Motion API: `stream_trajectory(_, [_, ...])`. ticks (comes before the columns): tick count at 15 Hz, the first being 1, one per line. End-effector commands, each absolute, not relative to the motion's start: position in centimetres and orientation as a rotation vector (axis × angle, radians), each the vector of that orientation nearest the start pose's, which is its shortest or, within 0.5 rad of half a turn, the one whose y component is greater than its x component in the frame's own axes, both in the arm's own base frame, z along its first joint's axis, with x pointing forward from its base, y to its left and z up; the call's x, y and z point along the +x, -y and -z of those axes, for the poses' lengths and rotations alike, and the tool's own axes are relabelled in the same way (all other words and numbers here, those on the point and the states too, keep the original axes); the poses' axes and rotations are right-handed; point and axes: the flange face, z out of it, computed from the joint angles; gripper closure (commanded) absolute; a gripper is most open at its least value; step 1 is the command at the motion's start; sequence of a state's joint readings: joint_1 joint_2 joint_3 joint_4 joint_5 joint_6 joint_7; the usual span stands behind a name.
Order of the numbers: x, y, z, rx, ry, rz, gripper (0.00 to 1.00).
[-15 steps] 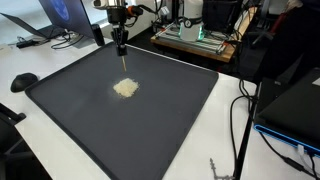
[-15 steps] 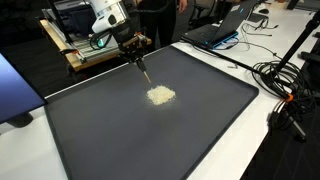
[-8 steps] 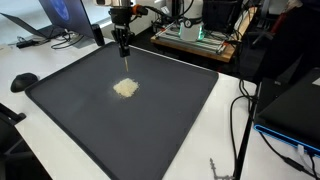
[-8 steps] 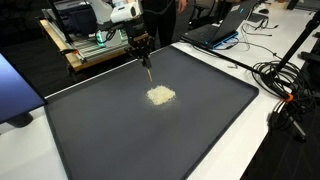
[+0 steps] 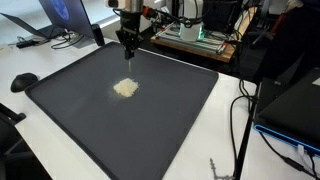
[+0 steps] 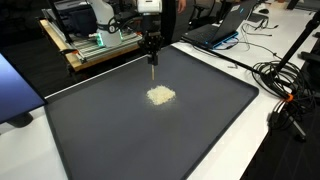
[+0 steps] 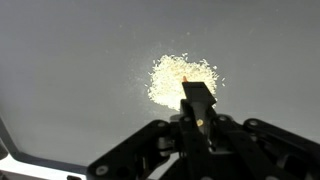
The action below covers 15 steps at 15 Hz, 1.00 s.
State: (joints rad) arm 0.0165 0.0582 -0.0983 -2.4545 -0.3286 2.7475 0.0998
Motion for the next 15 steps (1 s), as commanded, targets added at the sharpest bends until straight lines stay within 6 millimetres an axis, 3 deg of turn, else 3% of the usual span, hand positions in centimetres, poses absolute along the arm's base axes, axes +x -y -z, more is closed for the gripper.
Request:
stream_trajectory(1, [50.8,-1.5,-31.1,-3.403,0.329,0.345,0.97])
stream_trajectory(6, [51.7,-9.0,-30.4,-3.553,0.637,0.175,0.97])
stream_trajectory(11, [53.1,-15.8,-28.3,-3.63,1.114,0.053,0.97])
stream_trajectory(12, [51.7,-14.2,-29.3,-3.603,0.979,0.081,0.88])
stream_trajectory(15, [52.5,-16.1,-28.0,-3.608,1.078,0.053,0.88])
